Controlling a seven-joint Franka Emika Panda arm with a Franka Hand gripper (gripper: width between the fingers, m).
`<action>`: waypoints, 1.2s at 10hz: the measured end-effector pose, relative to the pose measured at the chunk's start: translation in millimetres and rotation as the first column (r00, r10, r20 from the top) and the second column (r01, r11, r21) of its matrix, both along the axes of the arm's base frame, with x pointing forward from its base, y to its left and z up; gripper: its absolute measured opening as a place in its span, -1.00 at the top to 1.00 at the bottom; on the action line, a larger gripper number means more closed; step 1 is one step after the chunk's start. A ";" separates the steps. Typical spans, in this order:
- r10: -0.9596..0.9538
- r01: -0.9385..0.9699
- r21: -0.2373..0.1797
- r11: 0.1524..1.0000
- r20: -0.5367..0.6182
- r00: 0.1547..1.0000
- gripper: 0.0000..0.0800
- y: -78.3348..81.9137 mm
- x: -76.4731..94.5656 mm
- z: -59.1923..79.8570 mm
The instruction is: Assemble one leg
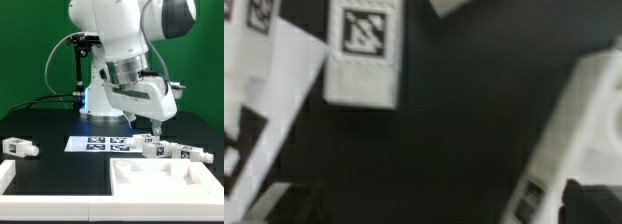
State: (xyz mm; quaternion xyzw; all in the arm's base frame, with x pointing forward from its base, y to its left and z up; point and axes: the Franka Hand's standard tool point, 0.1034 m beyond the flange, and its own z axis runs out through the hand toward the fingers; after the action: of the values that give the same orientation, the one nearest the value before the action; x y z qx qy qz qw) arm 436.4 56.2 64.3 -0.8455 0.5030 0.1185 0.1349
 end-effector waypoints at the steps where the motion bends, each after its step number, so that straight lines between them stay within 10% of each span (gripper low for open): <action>1: -0.023 0.026 0.147 0.989 -0.025 0.999 -0.62 0.5 -8.9 1.0; 8: 0.033 0.154 0.562 0.812 -0.309 0.951 -0.62 5.3 -21.2 -21.9; 12: 0.044 0.121 0.519 0.846 -0.295 0.955 -0.62 10.1 -13.5 -20.1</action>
Offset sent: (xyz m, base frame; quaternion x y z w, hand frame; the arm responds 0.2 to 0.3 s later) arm 0.0000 0.0000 0.0000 0.0000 -0.1296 0.0000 0.9916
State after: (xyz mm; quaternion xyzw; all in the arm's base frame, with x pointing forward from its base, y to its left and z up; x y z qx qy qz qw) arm 422.9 66.3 44.3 -0.7371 0.4819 0.3750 0.2893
